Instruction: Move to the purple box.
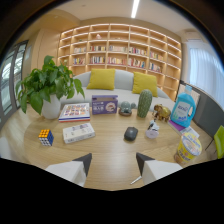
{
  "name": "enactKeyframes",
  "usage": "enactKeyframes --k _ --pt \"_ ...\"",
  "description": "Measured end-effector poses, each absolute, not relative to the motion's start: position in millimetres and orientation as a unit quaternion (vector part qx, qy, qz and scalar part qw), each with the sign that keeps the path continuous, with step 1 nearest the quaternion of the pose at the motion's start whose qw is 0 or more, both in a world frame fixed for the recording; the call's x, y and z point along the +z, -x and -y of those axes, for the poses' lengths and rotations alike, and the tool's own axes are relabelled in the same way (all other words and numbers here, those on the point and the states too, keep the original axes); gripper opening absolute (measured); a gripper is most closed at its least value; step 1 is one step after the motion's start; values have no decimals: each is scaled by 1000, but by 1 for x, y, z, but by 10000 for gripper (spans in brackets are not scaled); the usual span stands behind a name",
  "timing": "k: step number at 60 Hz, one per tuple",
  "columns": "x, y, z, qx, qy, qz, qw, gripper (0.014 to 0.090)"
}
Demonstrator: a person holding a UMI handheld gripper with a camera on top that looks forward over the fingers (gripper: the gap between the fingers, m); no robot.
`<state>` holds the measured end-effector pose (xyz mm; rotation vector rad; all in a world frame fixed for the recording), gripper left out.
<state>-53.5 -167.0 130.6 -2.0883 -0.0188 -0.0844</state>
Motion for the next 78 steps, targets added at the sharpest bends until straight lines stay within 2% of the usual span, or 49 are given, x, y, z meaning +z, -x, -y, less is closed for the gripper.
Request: enactKeyframes --k 20,39,61,78 --pt "133 65 155 -32 866 10 499 841" --pt "133 79 52 -43 860 23 507 841" --pt "87 93 -77 -24 870 23 491 841" --pt "64 84 -139 -24 873 21 487 842"
